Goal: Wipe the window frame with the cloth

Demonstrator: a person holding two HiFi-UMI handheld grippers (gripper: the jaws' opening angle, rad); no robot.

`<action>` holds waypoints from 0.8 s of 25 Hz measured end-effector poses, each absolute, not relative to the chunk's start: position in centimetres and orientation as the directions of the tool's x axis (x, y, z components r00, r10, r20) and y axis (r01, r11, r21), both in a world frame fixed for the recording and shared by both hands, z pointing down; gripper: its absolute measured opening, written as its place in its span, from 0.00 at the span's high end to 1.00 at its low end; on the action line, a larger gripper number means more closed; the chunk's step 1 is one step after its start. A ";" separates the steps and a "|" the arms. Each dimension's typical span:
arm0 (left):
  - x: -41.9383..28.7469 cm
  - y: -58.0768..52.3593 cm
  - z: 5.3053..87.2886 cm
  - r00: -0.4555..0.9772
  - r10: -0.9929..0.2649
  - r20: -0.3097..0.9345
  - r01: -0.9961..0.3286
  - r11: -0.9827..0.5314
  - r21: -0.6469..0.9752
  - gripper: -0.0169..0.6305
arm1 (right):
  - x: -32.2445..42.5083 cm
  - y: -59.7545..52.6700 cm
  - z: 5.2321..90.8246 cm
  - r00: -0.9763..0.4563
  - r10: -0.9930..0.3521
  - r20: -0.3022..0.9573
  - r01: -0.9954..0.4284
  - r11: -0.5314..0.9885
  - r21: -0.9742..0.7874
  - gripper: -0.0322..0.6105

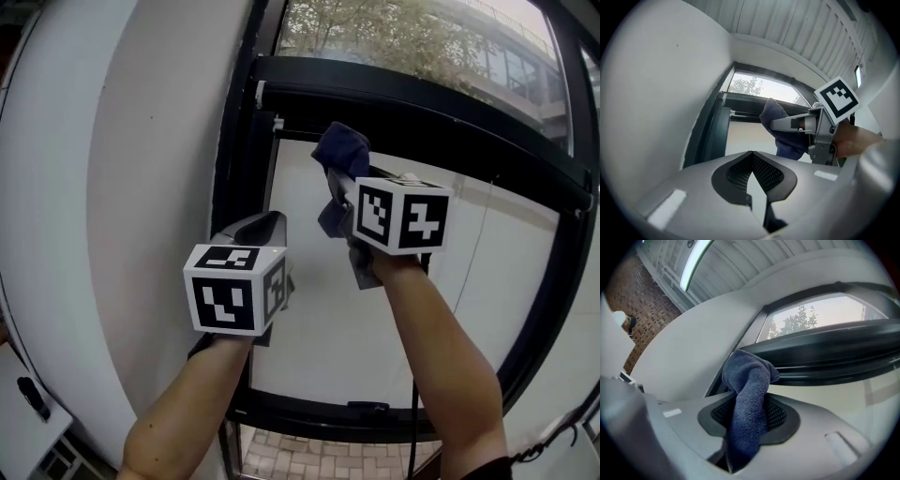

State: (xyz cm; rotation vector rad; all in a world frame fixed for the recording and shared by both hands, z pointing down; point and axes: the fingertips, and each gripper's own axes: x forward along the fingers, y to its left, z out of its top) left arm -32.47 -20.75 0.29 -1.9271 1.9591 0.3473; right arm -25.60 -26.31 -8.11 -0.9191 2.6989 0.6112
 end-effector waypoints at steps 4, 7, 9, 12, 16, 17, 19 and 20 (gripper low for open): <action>-28.4 -23.3 0.6 0.088 -0.906 -0.414 -0.994 -0.055 -0.091 0.98 | -19.9 -29.1 -6.3 -0.727 -0.606 -0.324 -0.686 0.667 0.291 0.74; -25.4 -25.4 0.9 0.146 -0.902 -0.405 -0.989 -0.121 -0.088 0.98 | -14.9 -30.9 -5.2 -0.671 -0.668 -0.320 -0.741 0.619 0.261 0.74; -23.2 -26.5 1.8 0.185 -0.902 -0.389 -0.983 -0.165 -0.085 0.98 | -11.4 -31.5 -4.1 -0.634 -0.705 -0.319 -0.773 0.587 0.240 0.74; -19.7 -27.3 3.6 0.254 -0.899 -0.358 -0.967 -0.236 -0.092 0.98 | -6.6 -31.6 -2.3 -0.579 -0.749 -0.323 -0.815 0.547 0.191 0.74; -18.2 -28.1 5.2 0.292 -0.896 -0.336 -0.956 -0.271 -0.109 0.98 | -3.6 -32.2 -0.3 -0.534 -0.793 -0.294 -0.845 0.503 0.180 0.74; -18.0 -28.4 5.8 0.303 -0.895 -0.328 -0.953 -0.282 -0.114 0.98 | -3.1 -32.4 0.1 -0.521 -0.802 -0.291 -0.853 0.488 0.183 0.74; -17.6 -28.6 6.9 0.322 -0.893 -0.313 -0.947 -0.299 -0.118 0.98 | -1.8 -32.4 0.8 -0.499 -0.817 -0.289 -0.866 0.467 0.176 0.74; -17.5 -28.5 7.5 0.325 -0.895 -0.306 -0.945 -0.303 -0.120 0.98 | -1.2 -32.2 1.4 -0.495 -0.822 -0.282 -0.869 0.465 0.170 0.74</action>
